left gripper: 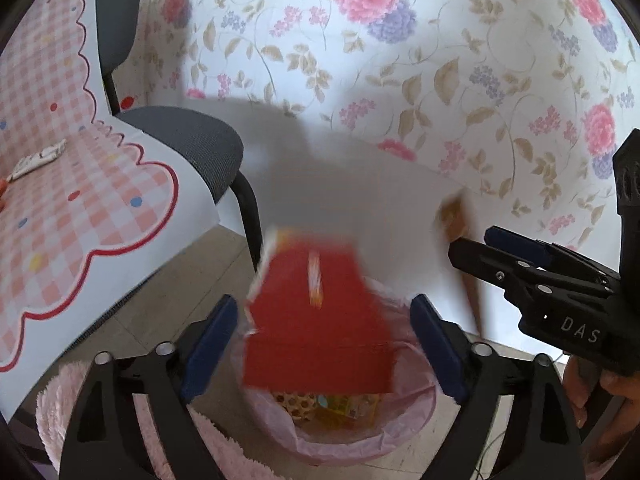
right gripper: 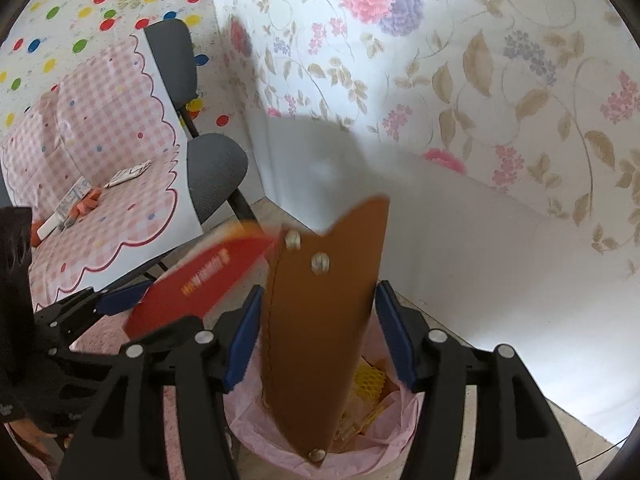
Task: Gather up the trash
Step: 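Carry the red box and brown sheath over the pink bin with both grippers, then open both grippers to drop the box and sheath into the bin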
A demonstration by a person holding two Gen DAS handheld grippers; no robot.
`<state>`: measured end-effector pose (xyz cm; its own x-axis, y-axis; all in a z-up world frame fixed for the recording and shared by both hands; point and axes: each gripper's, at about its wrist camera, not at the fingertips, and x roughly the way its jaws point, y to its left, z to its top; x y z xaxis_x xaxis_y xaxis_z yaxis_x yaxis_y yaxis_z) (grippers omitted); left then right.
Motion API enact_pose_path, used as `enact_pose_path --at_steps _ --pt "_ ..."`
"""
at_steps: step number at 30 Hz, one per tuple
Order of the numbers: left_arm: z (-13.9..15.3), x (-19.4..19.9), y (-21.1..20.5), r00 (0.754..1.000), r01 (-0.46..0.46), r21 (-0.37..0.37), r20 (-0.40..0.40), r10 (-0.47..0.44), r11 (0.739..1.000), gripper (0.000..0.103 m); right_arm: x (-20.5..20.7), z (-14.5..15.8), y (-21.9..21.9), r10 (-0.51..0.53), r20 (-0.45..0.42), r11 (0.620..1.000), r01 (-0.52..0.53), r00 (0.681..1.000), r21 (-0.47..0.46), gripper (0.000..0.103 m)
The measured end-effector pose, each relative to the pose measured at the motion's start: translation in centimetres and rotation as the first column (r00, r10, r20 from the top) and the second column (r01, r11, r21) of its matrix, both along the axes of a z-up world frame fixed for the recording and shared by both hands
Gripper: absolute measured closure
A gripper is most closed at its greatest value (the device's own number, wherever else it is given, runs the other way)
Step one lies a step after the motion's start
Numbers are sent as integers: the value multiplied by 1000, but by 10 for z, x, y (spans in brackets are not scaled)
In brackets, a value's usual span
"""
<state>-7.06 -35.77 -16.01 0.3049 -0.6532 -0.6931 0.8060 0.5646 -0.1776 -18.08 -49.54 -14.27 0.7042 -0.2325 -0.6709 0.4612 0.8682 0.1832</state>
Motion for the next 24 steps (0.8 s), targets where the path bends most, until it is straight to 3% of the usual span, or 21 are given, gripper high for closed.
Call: enact_pose_path --at_steps 4,12,17,24 --pt "6 6 6 1000 -22 -16 7 22 1000 15 -1 4 -1 -16 11 1000 16 1000 -8 36" --pt "35 18 58 985 -164 -48 48 166 985 15 -10 31 8 -27 60 999 29 998 -39 36" --pt "48 26 89 972 -228 -58 52 231 972 15 -2 48 24 10 81 999 -6 997 -52 37" --pt "67 31 133 939 -315 -69 122 321 947 15 23 66 53 93 112 994 -87 989 -62 37"
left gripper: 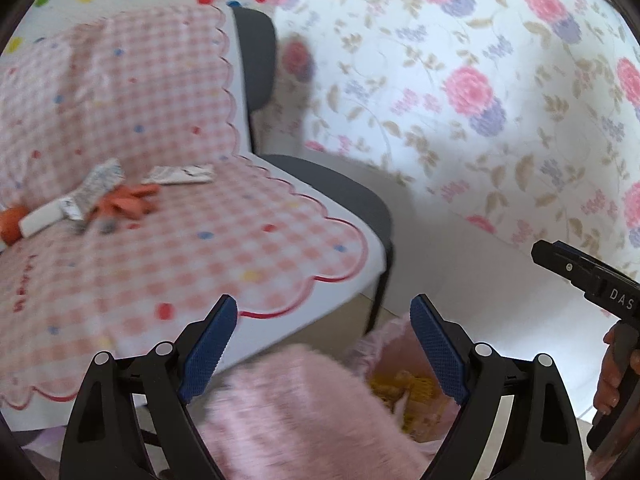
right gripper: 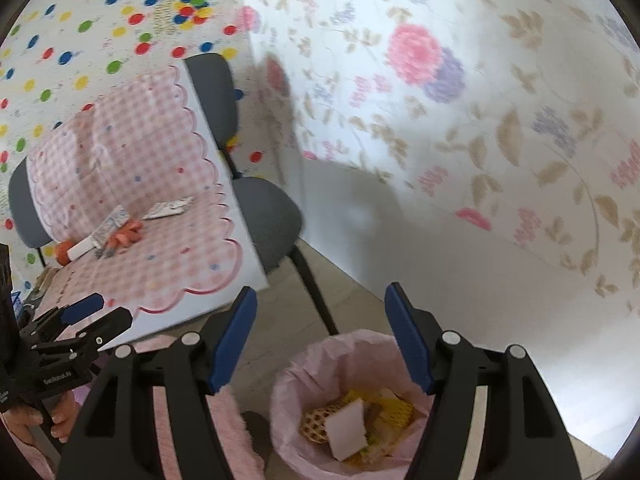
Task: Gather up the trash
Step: 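Open both grippers to drop the box and sheath into the bin, then move both tools back over the chair seat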
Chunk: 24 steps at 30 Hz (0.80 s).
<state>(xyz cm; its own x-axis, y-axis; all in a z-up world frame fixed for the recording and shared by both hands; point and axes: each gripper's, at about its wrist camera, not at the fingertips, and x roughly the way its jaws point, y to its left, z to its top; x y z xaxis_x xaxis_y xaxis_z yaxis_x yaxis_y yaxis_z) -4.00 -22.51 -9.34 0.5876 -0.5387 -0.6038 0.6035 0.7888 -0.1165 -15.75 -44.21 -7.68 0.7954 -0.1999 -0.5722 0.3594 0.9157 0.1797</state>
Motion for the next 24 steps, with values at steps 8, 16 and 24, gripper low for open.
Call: enact_pose_path --at_steps 8,16,24 --pt "23 21 62 985 -168 18 34 168 986 15 57 18 46 143 21 990 -142 990 -15 37" --pt "43 51 127 938 -343 32 55 341 939 15 115 34 90 313 12 949 -313 950 -38 42" --pt "48 82 171 897 -441 55 40 440 896 15 164 33 123 419 -13 907 -419 908 -35 63"
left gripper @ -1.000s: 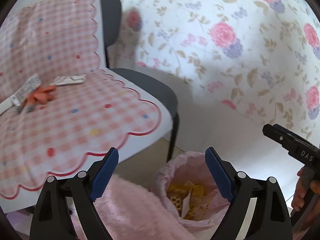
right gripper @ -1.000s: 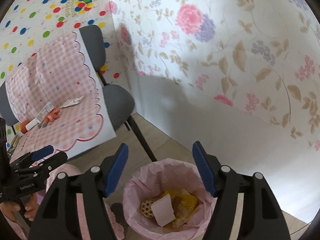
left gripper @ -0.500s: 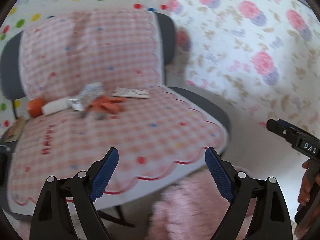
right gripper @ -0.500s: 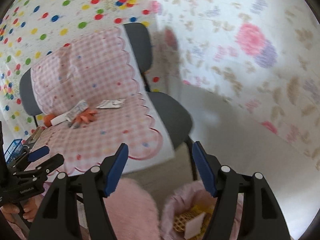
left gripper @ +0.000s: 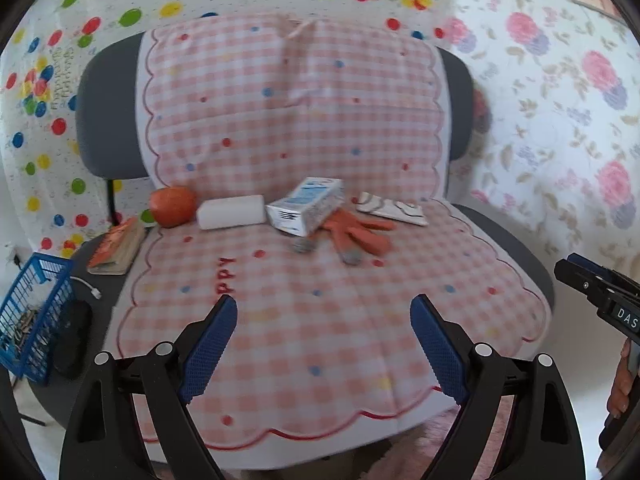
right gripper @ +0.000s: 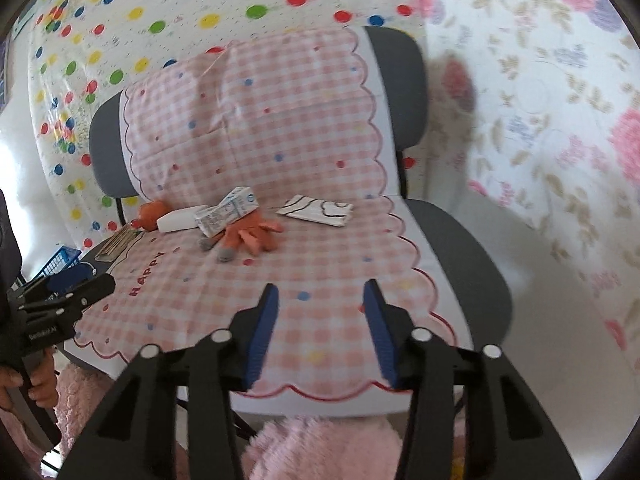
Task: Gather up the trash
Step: 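Move both tools back over the chair seat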
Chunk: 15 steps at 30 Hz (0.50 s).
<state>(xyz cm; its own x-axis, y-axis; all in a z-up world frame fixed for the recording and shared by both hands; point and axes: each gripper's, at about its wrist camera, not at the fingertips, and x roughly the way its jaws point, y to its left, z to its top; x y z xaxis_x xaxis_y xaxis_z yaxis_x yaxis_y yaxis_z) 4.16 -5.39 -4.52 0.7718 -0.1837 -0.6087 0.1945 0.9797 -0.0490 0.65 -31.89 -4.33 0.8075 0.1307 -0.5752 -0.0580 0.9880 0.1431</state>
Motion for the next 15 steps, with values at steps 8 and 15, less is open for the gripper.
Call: enact_pose_path --at_steps 8,15 --pt "-1 40 12 1000 -26 15 -10 27 1000 15 45 0 15 46 -1 999 -46 999 -8 67" --pt "-6 79 22 998 -59 36 -8 59 998 15 95 -7 32 92 -36 996 -92 995 -3 58"
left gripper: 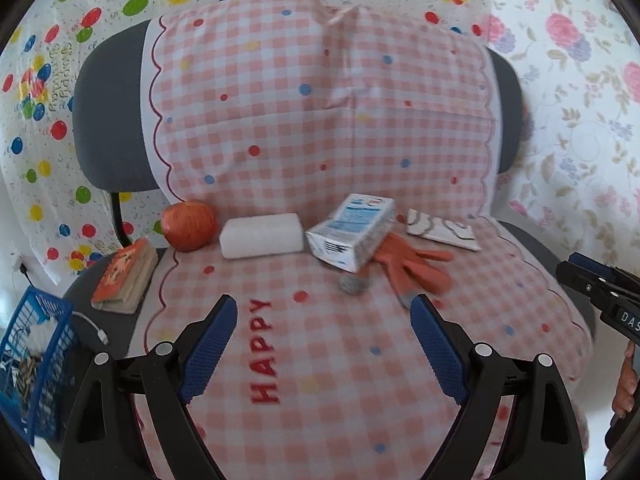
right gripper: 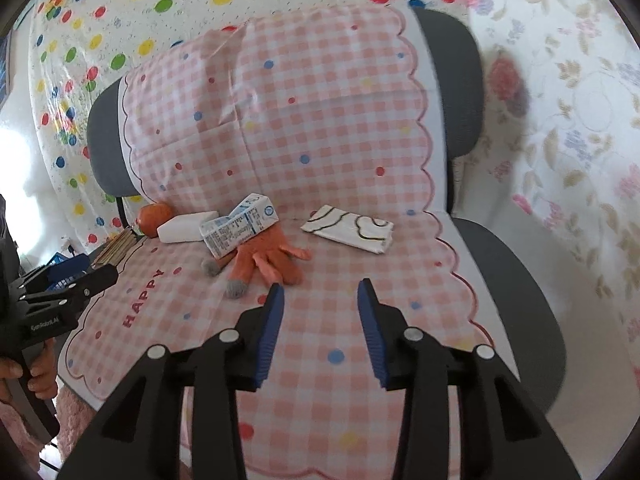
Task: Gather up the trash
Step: 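Move both tools back over the chair seat, then grasp the orange glove with the right gripper while the left gripper grasps the milk carton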
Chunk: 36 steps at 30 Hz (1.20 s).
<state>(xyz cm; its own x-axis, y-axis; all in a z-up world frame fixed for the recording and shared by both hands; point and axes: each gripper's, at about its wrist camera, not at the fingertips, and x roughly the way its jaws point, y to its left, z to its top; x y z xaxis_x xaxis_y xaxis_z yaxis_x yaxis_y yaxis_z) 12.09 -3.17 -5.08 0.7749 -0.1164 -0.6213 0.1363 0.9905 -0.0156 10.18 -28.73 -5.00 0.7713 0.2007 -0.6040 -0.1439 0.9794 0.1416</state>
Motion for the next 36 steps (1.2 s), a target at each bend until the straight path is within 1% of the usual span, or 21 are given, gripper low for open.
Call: enact_pose_path --at_steps 1,3,9,11,12,13,17,19,22,23,24,25,26,28,31,36 --pt "-3 8 4 1000 -10 4 1 10 1000 15 8 -2 5 16 -6 1000 -16 1000 0 53" --pt "-9 23 12 999 -45 22 -7 45 999 15 27 -8 17 45 -15 999 -45 999 -14 50" --pt "-29 62 41 993 -100 14 -59 101 995 15 82 -33 54 126 -78 991 -129 989 -35 50" --pt "-35 75 49 991 -111 17 -76 112 994 15 102 -43 64 139 -104 989 -144 985 -35 46" --pt "-37 79 51 990 -114 15 -83 114 993 15 109 -47 68 144 -113 988 -149 983 -36 43" --pt "-39 84 54 989 -114 12 -92 115 993 15 121 -53 74 146 -129 987 -153 981 -41 42" --pt "-42 96 59 988 -113 18 -105 115 993 15 150 -67 88 154 -174 985 -164 973 -44 42" --pt "-43 96 60 988 -110 14 -103 111 994 15 165 -75 94 164 -212 984 -176 963 -37 42" --pt "-43 92 61 988 -109 5 -106 109 994 15 175 -83 101 176 -244 981 -191 954 -38 43" --pt "-44 91 61 988 -109 4 -109 109 994 15 173 -82 104 183 -242 979 -200 953 -48 45" --pt "-44 88 60 988 -108 1 -111 108 994 15 171 -81 105 193 -241 976 -211 951 -49 61" --pt "-44 85 60 988 -105 -1 -112 104 994 15 167 -80 107 203 -237 974 -221 950 -51 81" --pt "-43 83 58 989 -101 -2 -112 100 995 15 160 -78 108 201 -238 973 -222 950 -67 86" --pt "-41 76 53 990 -84 0 -109 84 996 15 149 -77 107 200 -243 970 -227 949 -86 87" --pt "-36 64 41 994 -41 4 -101 41 999 15 123 -76 93 197 -256 972 -222 946 -72 87" --pt "-35 48 12 993 59 27 -101 -56 998 15 71 -73 52 147 -277 984 -169 950 -58 87"
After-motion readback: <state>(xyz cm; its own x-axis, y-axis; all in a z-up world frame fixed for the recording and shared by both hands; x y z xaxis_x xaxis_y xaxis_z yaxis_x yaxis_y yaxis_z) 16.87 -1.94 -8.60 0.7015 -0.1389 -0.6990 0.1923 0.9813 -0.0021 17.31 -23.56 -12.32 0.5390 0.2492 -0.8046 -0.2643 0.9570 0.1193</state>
